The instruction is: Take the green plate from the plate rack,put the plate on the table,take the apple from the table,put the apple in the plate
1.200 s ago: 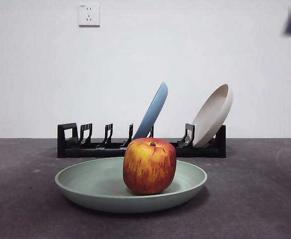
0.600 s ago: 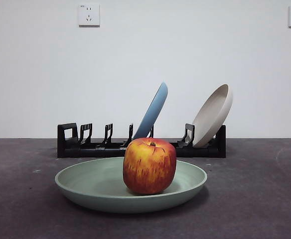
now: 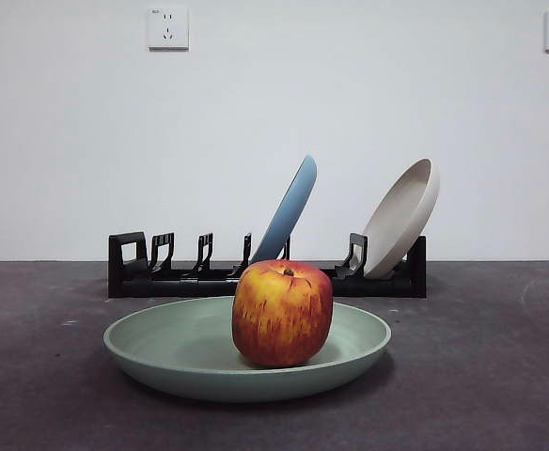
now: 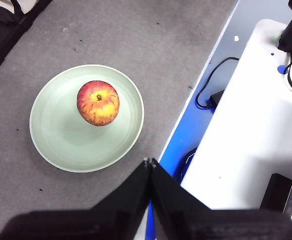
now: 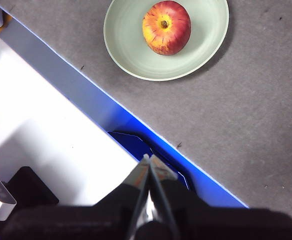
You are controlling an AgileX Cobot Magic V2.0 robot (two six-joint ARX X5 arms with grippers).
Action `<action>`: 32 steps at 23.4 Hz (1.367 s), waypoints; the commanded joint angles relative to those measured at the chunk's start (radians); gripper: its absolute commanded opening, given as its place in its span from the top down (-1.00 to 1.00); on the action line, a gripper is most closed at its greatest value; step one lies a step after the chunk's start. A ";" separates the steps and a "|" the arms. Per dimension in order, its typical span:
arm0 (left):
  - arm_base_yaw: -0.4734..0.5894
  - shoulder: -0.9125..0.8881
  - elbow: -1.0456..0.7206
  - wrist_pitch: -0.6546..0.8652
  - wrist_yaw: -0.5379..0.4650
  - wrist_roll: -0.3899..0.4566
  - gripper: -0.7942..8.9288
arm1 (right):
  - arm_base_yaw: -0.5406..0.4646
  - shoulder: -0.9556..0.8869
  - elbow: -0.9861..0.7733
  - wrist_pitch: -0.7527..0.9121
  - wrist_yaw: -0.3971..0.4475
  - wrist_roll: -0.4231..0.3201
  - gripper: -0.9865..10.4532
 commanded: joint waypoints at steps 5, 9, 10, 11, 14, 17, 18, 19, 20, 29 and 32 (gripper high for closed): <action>-0.002 0.000 0.002 0.000 -0.003 -0.003 0.84 | 0.002 -0.001 0.002 0.005 0.002 0.006 0.83; -0.002 0.000 0.002 -0.001 -0.002 -0.003 0.84 | 0.002 -0.001 0.002 0.005 0.002 0.006 0.83; -0.002 0.000 0.002 -0.001 -0.001 -0.003 0.84 | 0.002 -0.001 0.002 0.005 0.002 0.006 0.83; -0.002 0.000 0.002 0.000 -0.002 -0.003 0.84 | 0.002 -0.001 0.002 0.005 0.002 0.006 0.83; 0.016 -0.013 0.002 0.049 -0.039 0.053 0.84 | 0.002 -0.001 0.002 0.005 0.002 0.006 0.83; 0.090 -0.048 0.001 0.204 -0.083 0.222 0.84 | 0.002 -0.001 0.002 0.005 0.002 0.006 0.83; 0.130 -0.065 0.001 0.276 -0.077 0.279 0.84 | 0.002 -0.001 0.002 0.005 0.002 0.006 0.83; 0.170 -0.081 -0.001 0.341 -0.064 0.313 0.84 | 0.002 -0.001 0.002 0.005 0.002 0.006 0.83; 0.221 -0.098 -0.002 0.415 -0.042 0.346 0.84 | 0.002 -0.001 0.002 0.005 0.002 0.006 0.83; 0.764 -0.298 -0.170 0.854 0.217 0.390 0.84 | 0.002 -0.001 0.002 0.005 0.002 0.006 0.83; 0.866 -0.399 -0.309 0.962 0.204 0.392 0.84 | 0.002 -0.001 0.002 0.005 0.002 0.006 0.83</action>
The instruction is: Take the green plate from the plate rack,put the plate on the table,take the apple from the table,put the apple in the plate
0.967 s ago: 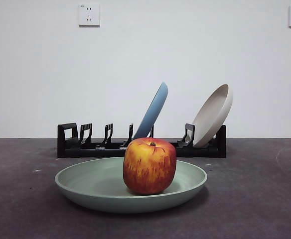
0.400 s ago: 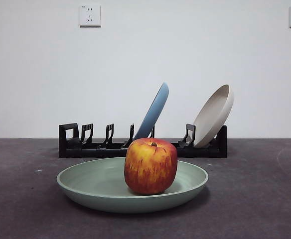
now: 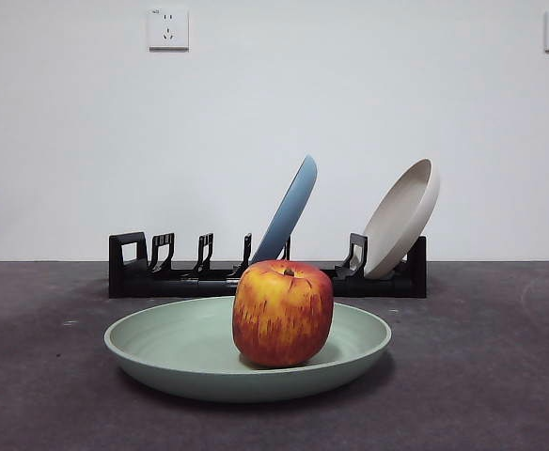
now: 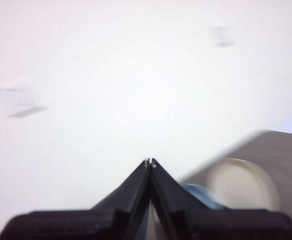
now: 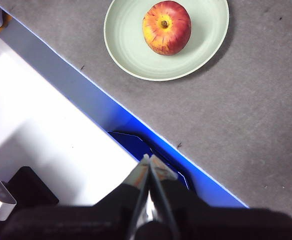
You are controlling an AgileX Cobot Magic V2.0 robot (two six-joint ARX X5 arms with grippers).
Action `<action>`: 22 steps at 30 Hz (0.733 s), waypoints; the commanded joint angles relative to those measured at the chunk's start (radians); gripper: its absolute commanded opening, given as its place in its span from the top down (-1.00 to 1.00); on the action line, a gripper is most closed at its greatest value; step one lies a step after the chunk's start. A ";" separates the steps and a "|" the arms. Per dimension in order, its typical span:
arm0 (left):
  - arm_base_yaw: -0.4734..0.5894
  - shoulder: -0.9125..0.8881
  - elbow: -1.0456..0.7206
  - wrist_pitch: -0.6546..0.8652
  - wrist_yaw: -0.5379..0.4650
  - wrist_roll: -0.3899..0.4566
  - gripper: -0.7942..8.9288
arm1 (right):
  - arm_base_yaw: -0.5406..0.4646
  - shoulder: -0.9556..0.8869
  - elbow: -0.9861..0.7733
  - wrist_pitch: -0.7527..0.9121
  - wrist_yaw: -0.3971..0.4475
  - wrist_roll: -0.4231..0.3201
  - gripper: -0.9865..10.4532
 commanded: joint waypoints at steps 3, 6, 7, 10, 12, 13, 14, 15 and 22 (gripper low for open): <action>0.149 -0.167 -0.260 0.149 0.003 0.020 0.84 | 0.002 -0.001 0.002 0.005 0.002 0.006 0.83; 0.210 -0.257 -0.430 0.228 0.005 0.018 0.84 | 0.002 -0.001 0.002 0.005 0.002 0.006 0.83; 0.225 -0.285 -0.488 0.249 0.005 0.018 0.84 | 0.002 -0.001 0.002 0.005 0.002 0.006 0.83; 0.255 -0.360 -0.639 0.297 0.005 0.008 0.84 | 0.002 -0.001 0.002 0.005 0.002 0.006 0.83; 0.270 -0.409 -0.723 0.300 0.004 -0.016 0.84 | 0.002 -0.001 0.002 0.005 0.002 0.006 0.83; 0.278 -0.433 -0.766 0.301 0.005 -0.031 0.84 | 0.002 -0.001 0.002 0.005 0.002 0.006 0.83; 0.284 -0.453 -0.800 0.301 0.004 -0.043 0.84 | 0.002 -0.001 0.002 0.005 0.002 0.006 0.83; 0.292 -0.477 -0.838 0.302 0.005 -0.056 0.84 | 0.002 -0.001 0.002 0.005 0.002 0.006 0.83; 0.336 -0.602 -1.020 0.304 0.005 -0.094 0.84 | 0.002 -0.001 0.002 0.005 0.002 0.006 0.83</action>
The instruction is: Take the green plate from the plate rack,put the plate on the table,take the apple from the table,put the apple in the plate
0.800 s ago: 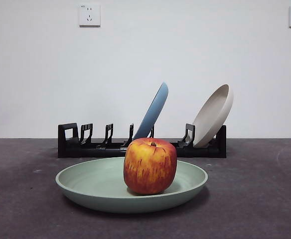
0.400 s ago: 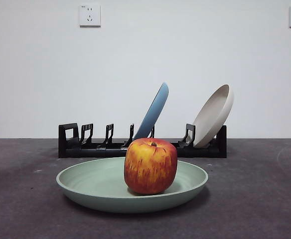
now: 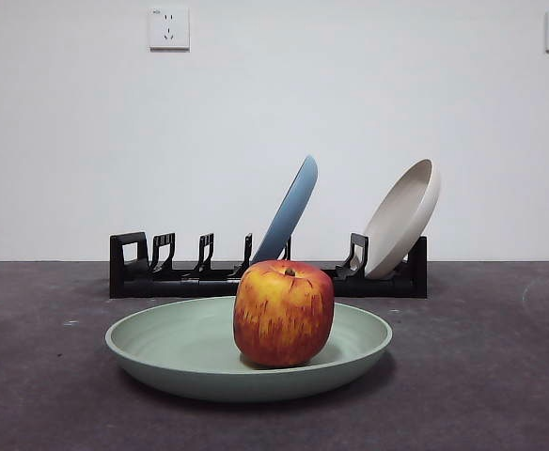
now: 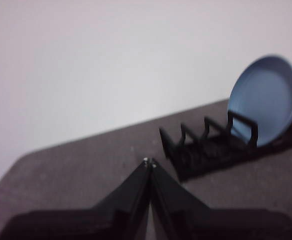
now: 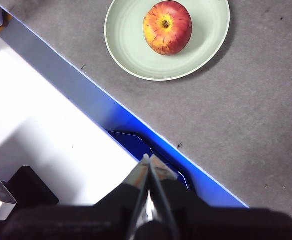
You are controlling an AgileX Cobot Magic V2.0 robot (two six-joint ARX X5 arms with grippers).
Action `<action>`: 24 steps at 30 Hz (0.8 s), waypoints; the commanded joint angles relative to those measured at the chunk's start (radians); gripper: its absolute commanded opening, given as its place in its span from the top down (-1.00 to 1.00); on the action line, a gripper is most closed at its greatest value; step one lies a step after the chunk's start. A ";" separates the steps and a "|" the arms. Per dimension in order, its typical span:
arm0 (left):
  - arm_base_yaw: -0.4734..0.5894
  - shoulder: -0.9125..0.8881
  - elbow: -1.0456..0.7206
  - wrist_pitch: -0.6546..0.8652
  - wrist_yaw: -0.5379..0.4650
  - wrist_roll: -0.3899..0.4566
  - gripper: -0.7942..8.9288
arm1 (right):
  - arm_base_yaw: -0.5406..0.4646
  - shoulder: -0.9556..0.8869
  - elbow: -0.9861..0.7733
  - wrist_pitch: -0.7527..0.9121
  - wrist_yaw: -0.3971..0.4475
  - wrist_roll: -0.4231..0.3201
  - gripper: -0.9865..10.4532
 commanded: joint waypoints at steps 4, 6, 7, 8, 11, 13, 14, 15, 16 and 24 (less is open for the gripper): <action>0.033 -0.083 -0.084 0.011 0.005 -0.031 0.84 | 0.002 -0.001 0.002 0.005 0.002 0.006 0.83; 0.044 -0.103 -0.098 0.002 0.005 -0.044 0.84 | 0.002 -0.001 0.002 0.005 0.002 0.006 0.83; 0.048 -0.105 -0.101 -0.009 0.005 -0.046 0.84 | 0.002 -0.001 0.002 0.005 0.002 0.006 0.83; 0.051 -0.105 -0.103 -0.023 0.005 -0.047 0.84 | 0.002 -0.001 0.002 0.005 0.002 0.006 0.83; 0.054 -0.105 -0.104 -0.081 0.008 -0.048 0.84 | 0.002 -0.001 0.002 0.005 0.002 0.006 0.83; 0.054 -0.105 -0.104 -0.119 0.009 -0.055 0.84 | 0.002 -0.001 0.002 0.005 0.002 0.006 0.83; 0.054 -0.105 -0.104 -0.139 0.009 -0.068 0.84 | 0.002 -0.001 0.002 0.005 0.002 0.006 0.83; 0.054 -0.105 -0.105 -0.158 0.009 -0.077 0.84 | 0.002 -0.001 0.002 0.005 0.002 0.006 0.83; 0.054 -0.105 -0.105 -0.173 0.010 -0.085 0.84 | 0.002 -0.001 0.002 0.005 0.002 0.006 0.83; 0.054 -0.105 -0.111 -0.226 0.014 -0.127 0.84 | 0.002 -0.001 0.002 0.005 0.002 0.006 0.83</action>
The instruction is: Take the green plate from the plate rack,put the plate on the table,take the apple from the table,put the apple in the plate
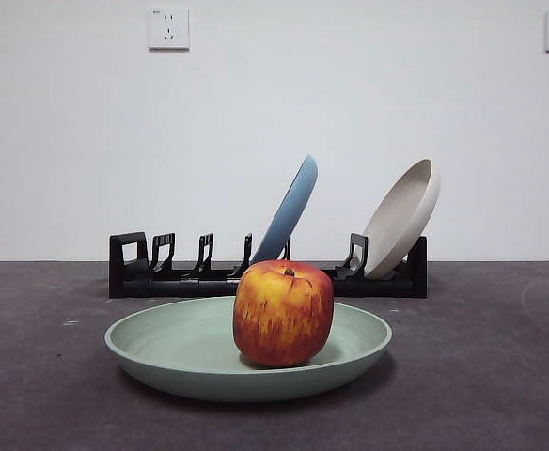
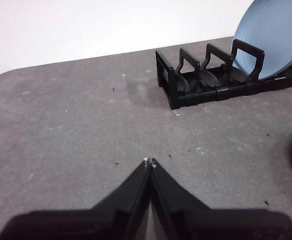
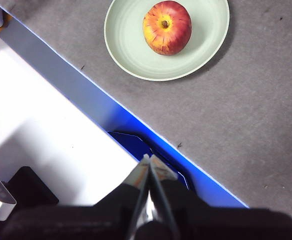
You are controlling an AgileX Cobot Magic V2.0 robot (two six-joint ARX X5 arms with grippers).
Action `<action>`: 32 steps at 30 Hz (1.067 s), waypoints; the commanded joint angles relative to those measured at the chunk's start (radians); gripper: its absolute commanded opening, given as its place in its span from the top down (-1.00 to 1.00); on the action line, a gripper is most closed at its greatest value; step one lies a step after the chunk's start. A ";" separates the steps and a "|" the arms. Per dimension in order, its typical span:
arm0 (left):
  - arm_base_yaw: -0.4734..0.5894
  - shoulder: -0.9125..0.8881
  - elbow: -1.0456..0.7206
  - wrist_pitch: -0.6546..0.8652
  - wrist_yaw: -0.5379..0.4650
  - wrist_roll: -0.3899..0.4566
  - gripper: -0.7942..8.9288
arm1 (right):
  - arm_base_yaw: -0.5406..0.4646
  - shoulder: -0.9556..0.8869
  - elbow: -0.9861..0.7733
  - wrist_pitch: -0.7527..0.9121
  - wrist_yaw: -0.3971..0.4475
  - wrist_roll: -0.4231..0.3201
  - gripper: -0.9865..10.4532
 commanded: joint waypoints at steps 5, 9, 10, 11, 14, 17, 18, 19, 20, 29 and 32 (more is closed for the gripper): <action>0.003 -0.002 -0.013 0.000 -0.008 -0.022 0.84 | 0.002 -0.001 0.002 0.005 0.002 0.006 0.83; 0.003 -0.002 -0.013 0.000 -0.008 -0.022 0.84 | 0.002 -0.001 0.002 0.005 0.002 0.006 0.83; 0.003 -0.002 -0.013 0.000 -0.008 -0.022 0.84 | 0.002 -0.001 0.002 0.005 0.002 0.006 0.83; 0.003 -0.002 -0.013 0.001 -0.008 -0.022 0.84 | 0.002 -0.001 0.002 0.005 0.002 0.006 0.83; 0.003 -0.002 -0.013 0.001 -0.008 -0.022 0.84 | 0.002 -0.001 0.002 0.005 0.002 0.006 0.83; 0.003 -0.002 -0.013 0.001 -0.008 -0.022 0.84 | 0.002 -0.001 0.002 0.005 0.002 0.006 0.83; 0.003 -0.002 -0.013 0.001 -0.008 -0.022 0.84 | 0.002 -0.001 0.002 0.005 0.002 0.006 0.83; 0.003 -0.002 -0.013 0.001 -0.008 -0.022 0.84 | 0.002 -0.001 0.002 0.005 0.002 0.006 0.83; 0.003 -0.002 -0.013 0.001 -0.008 -0.022 0.84 | 0.002 -0.001 0.002 0.005 0.002 0.006 0.83; 0.003 -0.002 -0.013 0.001 -0.008 -0.022 0.84 | -0.144 -0.082 0.000 0.070 0.006 -0.082 0.83; 0.003 -0.002 -0.013 0.001 -0.008 -0.022 0.84 | -0.296 -0.147 -0.015 0.217 -0.001 -0.109 0.83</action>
